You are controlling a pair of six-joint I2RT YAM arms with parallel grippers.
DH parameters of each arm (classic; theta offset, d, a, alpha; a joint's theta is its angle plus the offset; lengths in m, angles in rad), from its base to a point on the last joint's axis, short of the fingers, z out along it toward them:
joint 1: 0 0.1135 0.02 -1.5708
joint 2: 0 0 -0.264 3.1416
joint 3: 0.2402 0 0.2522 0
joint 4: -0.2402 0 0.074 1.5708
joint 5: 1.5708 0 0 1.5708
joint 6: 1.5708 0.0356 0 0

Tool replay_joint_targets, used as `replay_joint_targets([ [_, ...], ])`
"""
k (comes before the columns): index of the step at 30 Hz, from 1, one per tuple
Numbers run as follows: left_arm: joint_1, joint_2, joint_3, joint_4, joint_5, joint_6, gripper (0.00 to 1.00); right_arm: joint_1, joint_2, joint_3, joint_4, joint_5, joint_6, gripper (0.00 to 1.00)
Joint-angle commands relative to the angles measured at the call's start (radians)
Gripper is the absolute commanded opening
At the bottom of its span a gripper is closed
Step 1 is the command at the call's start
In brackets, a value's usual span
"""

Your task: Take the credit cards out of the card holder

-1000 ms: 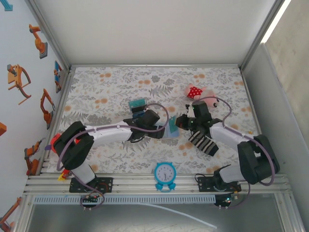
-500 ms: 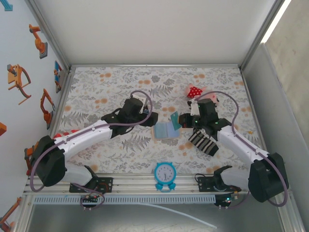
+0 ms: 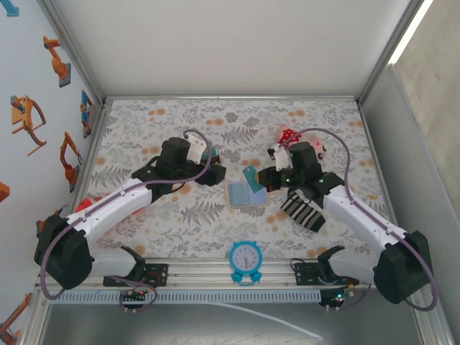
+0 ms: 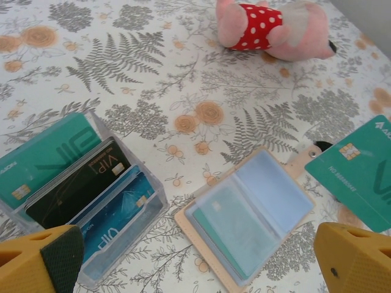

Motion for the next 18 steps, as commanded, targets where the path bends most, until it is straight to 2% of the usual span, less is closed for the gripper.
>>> replay_joint_targets([
  [1,0.017,-0.023,0.009,0.008,0.101,0.079,0.97,0.025,0.008,0.061,-0.041,-0.013,-0.067,0.0],
  [6,0.035,-0.013,0.006,0.009,0.192,0.129,0.99,0.055,0.028,0.11,-0.067,-0.032,-0.119,0.0],
  [13,0.037,0.005,0.04,-0.043,0.328,0.215,0.91,0.074,0.048,0.171,-0.114,-0.091,-0.199,0.0],
  [18,0.037,0.039,0.075,-0.08,0.414,0.25,0.82,0.08,0.061,0.197,-0.143,-0.144,-0.245,0.0],
])
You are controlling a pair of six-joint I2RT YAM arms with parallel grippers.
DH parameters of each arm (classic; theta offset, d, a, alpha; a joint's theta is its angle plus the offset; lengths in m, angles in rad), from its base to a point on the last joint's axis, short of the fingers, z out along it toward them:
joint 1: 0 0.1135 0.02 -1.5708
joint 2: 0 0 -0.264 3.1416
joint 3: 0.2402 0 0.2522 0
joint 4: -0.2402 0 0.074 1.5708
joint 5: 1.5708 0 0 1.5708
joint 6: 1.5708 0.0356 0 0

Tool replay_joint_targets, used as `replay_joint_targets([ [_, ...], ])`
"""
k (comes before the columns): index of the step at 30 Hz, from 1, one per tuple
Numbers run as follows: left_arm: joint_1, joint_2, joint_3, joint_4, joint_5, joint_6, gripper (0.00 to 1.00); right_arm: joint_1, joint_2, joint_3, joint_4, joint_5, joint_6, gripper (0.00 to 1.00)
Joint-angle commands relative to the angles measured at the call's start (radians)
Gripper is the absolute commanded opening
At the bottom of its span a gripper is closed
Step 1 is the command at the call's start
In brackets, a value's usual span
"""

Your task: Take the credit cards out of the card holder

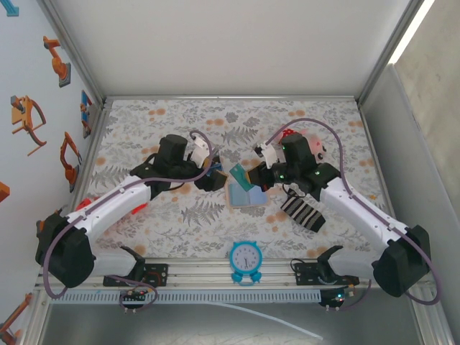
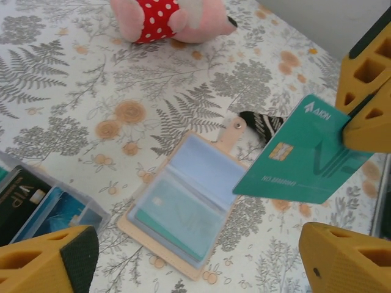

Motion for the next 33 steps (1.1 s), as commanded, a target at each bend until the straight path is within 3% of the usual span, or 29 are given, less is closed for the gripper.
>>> replay_joint_targets([
  [1,0.003,0.023,0.05,-0.039,0.12,0.066,0.81,0.01,0.013,0.048,-0.044,-0.067,-0.069,0.0],
  [4,0.001,0.045,0.06,-0.044,0.19,0.095,0.78,0.011,0.029,0.071,-0.079,-0.104,-0.106,0.0],
  [12,-0.007,0.104,0.115,-0.099,0.303,0.148,0.52,0.013,0.088,0.148,-0.187,-0.186,-0.198,0.0],
  [19,-0.037,0.114,0.129,-0.123,0.312,0.182,0.14,0.012,0.106,0.166,-0.195,-0.194,-0.216,0.0],
  [24,-0.048,0.105,0.122,-0.125,0.313,0.184,0.0,0.013,0.082,0.146,-0.168,-0.155,-0.209,0.0],
  [28,-0.048,0.064,0.071,-0.066,0.31,0.147,0.0,0.013,0.021,0.086,-0.105,-0.061,-0.179,0.22],
  [33,-0.047,-0.029,-0.03,0.067,0.242,0.05,0.0,0.013,-0.084,-0.011,-0.003,0.01,-0.12,0.36],
])
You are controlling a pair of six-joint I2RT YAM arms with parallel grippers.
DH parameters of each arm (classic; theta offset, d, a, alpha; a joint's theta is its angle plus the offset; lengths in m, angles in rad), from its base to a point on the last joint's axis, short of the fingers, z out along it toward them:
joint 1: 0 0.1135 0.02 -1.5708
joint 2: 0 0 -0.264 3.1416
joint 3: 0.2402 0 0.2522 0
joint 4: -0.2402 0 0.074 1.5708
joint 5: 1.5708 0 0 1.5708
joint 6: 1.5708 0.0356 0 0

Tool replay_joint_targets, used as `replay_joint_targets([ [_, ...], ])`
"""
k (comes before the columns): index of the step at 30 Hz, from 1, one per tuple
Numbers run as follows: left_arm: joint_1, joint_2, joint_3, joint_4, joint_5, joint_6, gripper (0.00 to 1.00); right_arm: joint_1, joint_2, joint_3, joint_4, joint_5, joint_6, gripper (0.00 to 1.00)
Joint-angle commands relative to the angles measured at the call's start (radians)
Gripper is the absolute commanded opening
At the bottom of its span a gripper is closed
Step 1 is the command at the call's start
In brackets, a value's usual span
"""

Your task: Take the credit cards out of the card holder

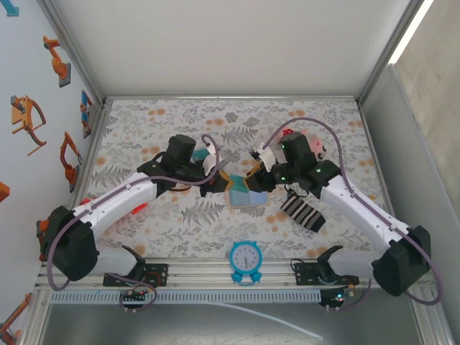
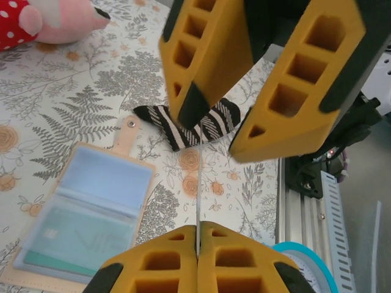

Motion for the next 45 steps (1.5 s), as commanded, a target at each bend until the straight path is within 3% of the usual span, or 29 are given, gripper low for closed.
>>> replay_joint_targets([
  [1,0.001,-0.082,-0.072,0.132,-0.057,-0.093,0.0,0.008,-0.082,-0.057,0.106,0.057,0.055,0.38],
  [8,0.006,-0.223,-0.246,0.369,-0.11,-0.254,0.0,0.008,-0.204,-0.217,0.316,0.15,0.188,0.54],
  [16,0.007,-0.345,-0.298,0.408,-0.098,-0.298,0.0,0.008,-0.145,-0.3,0.613,-0.097,0.351,0.56],
  [22,0.006,-0.38,-0.298,0.399,-0.095,-0.297,0.0,0.011,-0.058,-0.278,0.726,-0.205,0.407,0.53],
  [26,0.007,-0.375,-0.299,0.41,-0.091,-0.309,0.0,0.014,-0.038,-0.272,0.774,-0.242,0.432,0.43],
  [29,0.006,-0.366,-0.302,0.43,-0.09,-0.323,0.0,0.014,-0.034,-0.27,0.79,-0.257,0.442,0.28],
  [33,0.007,-0.352,-0.299,0.451,-0.089,-0.34,0.0,0.015,-0.046,-0.266,0.765,-0.256,0.434,0.0],
  [35,0.007,-0.347,-0.296,0.447,-0.091,-0.346,0.01,0.016,-0.055,-0.264,0.738,-0.243,0.421,0.0],
  [36,0.008,-0.345,-0.29,0.436,-0.095,-0.347,0.09,0.016,-0.064,-0.264,0.72,-0.236,0.41,0.0],
  [39,0.012,-0.347,-0.25,0.341,-0.142,-0.323,0.5,0.016,-0.091,-0.255,0.642,-0.2,0.37,0.0],
  [42,0.015,-0.358,-0.188,0.222,-0.22,-0.296,0.72,0.016,-0.114,-0.237,0.551,-0.158,0.324,0.0],
  [45,0.015,-0.358,-0.119,0.127,-0.263,-0.28,0.8,0.016,-0.118,-0.221,0.479,-0.134,0.294,0.0],
])
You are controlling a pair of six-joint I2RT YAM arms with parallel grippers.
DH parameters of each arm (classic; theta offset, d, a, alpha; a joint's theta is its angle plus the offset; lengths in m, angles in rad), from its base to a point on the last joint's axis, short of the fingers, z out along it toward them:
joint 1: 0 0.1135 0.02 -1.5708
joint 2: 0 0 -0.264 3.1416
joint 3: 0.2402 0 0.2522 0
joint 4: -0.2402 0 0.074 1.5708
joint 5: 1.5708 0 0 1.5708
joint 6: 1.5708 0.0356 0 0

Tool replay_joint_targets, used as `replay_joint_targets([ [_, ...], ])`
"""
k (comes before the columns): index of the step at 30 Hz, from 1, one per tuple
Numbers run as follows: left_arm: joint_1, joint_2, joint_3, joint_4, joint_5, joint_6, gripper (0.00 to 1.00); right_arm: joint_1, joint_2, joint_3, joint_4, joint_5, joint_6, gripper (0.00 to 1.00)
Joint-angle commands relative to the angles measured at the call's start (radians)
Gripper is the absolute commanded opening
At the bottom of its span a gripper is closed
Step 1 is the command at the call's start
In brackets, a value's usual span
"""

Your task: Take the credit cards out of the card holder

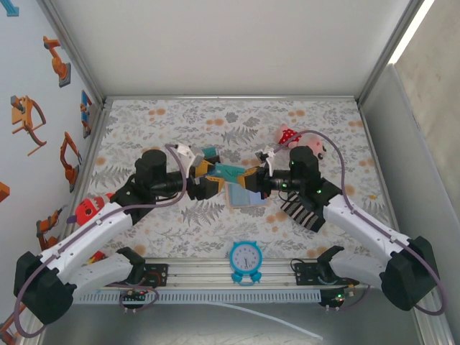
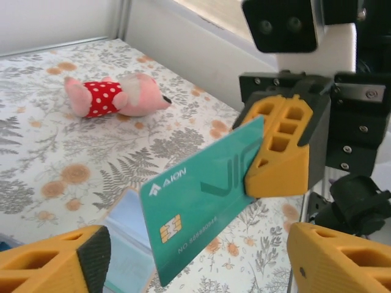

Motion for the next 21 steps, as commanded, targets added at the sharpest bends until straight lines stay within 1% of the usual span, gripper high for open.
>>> replay_joint_targets([
  [1,-0.001,-0.01,0.096,-0.137,-0.052,0.033,0.83,0.001,-0.013,0.049,-0.109,0.048,-0.063,0.0],
  [3,-0.002,0.008,0.15,-0.207,-0.044,0.057,0.85,0.005,0.001,0.058,-0.136,0.051,-0.074,0.0],
  [4,-0.003,0.017,0.169,-0.231,-0.039,0.066,0.87,0.007,0.009,0.065,-0.149,0.05,-0.078,0.0],
  [5,-0.006,0.029,0.189,-0.261,-0.038,0.077,0.96,0.012,0.02,0.072,-0.161,0.051,-0.083,0.0],
  [6,-0.008,0.041,0.21,-0.288,-0.034,0.09,0.96,0.017,0.026,0.079,-0.171,0.052,-0.09,0.0],
  [10,-0.026,0.081,0.266,-0.367,-0.019,0.157,0.92,0.041,0.058,0.11,-0.205,0.052,-0.114,0.0],
  [14,-0.042,0.128,0.308,-0.43,-0.003,0.221,0.81,0.059,0.076,0.132,-0.221,0.046,-0.131,0.0],
  [18,-0.042,0.18,0.337,-0.472,0.047,0.276,0.73,0.067,0.081,0.138,-0.223,0.038,-0.133,0.0],
  [21,-0.045,0.215,0.358,-0.506,0.085,0.316,0.71,0.069,0.079,0.136,-0.223,0.031,-0.134,0.0],
])
